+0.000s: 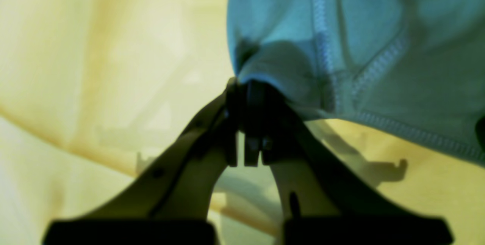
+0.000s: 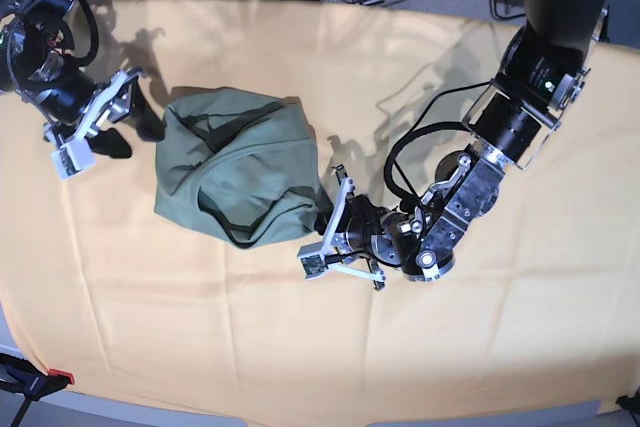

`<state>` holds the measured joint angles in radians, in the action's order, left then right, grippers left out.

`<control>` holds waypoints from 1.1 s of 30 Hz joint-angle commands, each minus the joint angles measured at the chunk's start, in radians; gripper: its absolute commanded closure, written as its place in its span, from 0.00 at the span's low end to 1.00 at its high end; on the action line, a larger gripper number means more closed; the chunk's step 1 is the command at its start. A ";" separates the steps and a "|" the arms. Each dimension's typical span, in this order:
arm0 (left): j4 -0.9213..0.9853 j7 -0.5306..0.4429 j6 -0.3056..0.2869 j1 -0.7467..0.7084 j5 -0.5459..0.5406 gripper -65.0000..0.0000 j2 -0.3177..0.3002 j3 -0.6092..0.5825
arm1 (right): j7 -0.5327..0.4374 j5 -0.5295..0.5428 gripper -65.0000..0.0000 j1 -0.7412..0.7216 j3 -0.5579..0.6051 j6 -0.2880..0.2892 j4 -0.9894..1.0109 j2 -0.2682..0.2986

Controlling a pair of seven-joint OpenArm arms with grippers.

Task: Fold the T-shirt properly
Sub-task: 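Pull the bundle edge toward the right gripper with the left gripper, then drag the grasped shirt end away from the right gripper with the left gripper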

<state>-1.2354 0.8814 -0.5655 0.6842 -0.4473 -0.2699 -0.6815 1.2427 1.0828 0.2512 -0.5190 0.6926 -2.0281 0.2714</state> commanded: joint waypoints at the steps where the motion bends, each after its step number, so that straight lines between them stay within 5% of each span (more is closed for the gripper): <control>1: -0.014 -0.014 0.002 0.036 -0.007 1.00 -0.002 0.008 | -0.005 0.060 0.42 0.003 -0.005 0.006 -0.018 0.014; 6: -0.014 -0.014 0.002 0.035 -0.049 1.00 -0.001 0.008 | 0.034 0.160 0.42 0.012 -0.004 0.006 -0.018 0.013; 11: -0.014 -0.014 0.001 0.037 -0.089 1.00 -0.001 0.008 | 0.034 0.121 0.42 0.021 0.063 0.006 -0.018 0.008; 19: -0.014 -0.009 0.002 0.036 -0.088 1.00 -0.002 0.008 | -0.126 -0.233 0.42 0.021 0.171 0.006 -0.018 0.008; 23: -0.014 -0.009 0.002 0.036 -0.089 1.00 -0.002 0.008 | -0.162 -0.297 0.42 0.021 0.171 0.006 -0.018 0.008; 25: -0.014 -0.010 0.002 0.037 -0.089 1.00 -0.002 0.008 | -0.163 -0.298 0.57 0.024 0.171 0.006 -0.018 0.008; 28: -0.014 -0.010 0.002 0.036 -0.089 1.00 -0.002 0.008 | -0.162 -0.312 0.99 0.024 0.171 0.006 -0.018 0.008; 33: -0.014 -0.010 0.001 0.039 -0.071 1.00 -0.002 0.011 | -0.168 -0.347 1.00 0.024 0.171 0.006 -0.018 0.009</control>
<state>-1.2354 0.8852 -0.5648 0.6846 -0.5156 -0.2718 -0.6815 1.0950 0.7269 0.2825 -0.3439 0.6930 -2.0281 0.2684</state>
